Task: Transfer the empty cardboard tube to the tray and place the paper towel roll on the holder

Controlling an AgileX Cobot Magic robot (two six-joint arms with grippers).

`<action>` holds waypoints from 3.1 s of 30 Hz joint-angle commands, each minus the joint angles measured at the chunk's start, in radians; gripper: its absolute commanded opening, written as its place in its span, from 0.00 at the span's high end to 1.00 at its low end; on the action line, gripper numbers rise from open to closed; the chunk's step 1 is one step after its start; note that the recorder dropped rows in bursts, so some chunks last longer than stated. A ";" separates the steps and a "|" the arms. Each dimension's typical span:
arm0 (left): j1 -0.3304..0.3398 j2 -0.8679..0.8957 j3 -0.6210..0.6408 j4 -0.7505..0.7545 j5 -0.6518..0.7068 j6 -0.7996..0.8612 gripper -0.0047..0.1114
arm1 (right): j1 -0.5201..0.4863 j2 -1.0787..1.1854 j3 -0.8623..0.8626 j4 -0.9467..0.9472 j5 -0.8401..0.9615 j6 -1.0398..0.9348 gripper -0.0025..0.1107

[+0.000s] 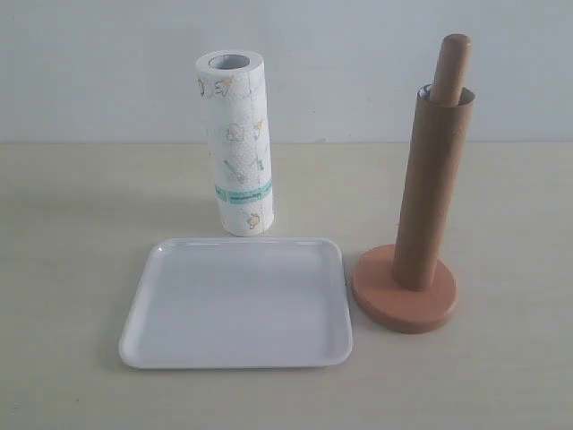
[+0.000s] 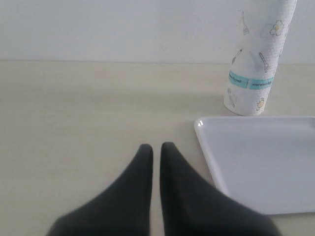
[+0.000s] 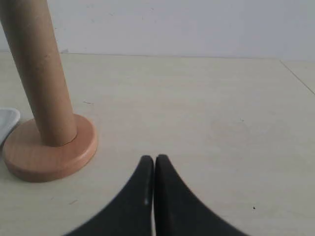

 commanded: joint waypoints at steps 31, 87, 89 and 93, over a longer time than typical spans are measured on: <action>0.003 -0.004 0.003 -0.011 -0.001 0.002 0.92 | -0.001 0.070 -0.246 0.003 -0.397 -0.080 0.98; 0.003 -0.004 0.003 -0.011 -0.001 0.002 0.92 | 0.461 0.786 -0.142 0.002 -0.791 0.078 0.65; 0.003 -0.004 0.003 -0.011 -0.001 0.002 0.92 | 0.461 0.786 -0.142 0.002 -0.786 0.088 0.43; 0.003 -0.004 0.003 -0.011 -0.001 0.002 0.92 | 0.461 0.786 -0.142 0.002 -0.800 0.088 0.05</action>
